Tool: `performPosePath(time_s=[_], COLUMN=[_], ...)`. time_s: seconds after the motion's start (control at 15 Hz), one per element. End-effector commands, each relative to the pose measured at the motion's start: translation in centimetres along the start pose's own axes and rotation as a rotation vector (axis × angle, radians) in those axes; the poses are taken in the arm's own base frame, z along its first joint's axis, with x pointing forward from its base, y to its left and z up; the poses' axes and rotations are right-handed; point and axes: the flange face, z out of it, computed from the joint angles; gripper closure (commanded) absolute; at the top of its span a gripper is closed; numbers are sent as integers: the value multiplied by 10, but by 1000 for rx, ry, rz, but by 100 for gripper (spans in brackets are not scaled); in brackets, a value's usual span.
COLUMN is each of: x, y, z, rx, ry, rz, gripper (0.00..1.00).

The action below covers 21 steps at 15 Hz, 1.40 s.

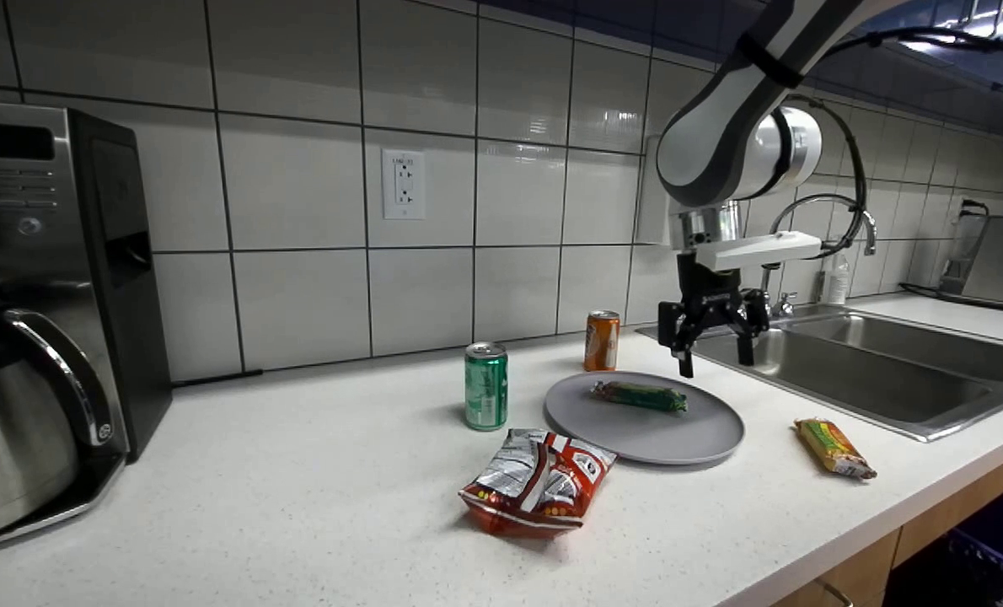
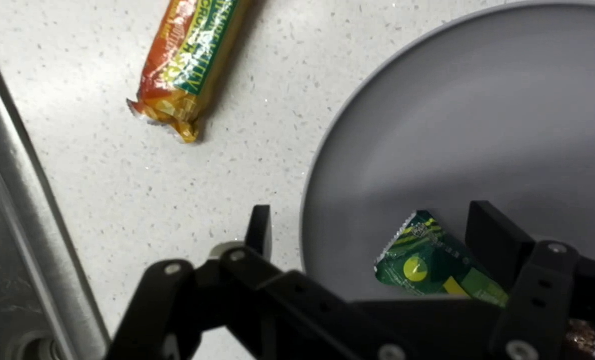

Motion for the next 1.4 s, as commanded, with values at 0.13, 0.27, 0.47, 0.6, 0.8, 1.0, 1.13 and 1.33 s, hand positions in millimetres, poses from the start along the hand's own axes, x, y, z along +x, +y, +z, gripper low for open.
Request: performPosePath(time_s=[0.13, 0.27, 0.47, 0.6, 0.8, 1.0, 1.13, 1.33], x=[-42, -52, -67, -75, -83, -89, -95, -103], y=[17, 21, 27, 32, 42, 53, 60, 71], z=[-8, -7, -1, 5, 13, 19, 24, 31], rx=[46, 60, 75, 79, 87, 91, 94, 94], ry=[35, 40, 35, 30, 19, 15, 6, -3], rz=[138, 181, 234, 262, 307, 343, 361, 384], gripper=[0, 0, 0, 0, 0, 0, 0, 0])
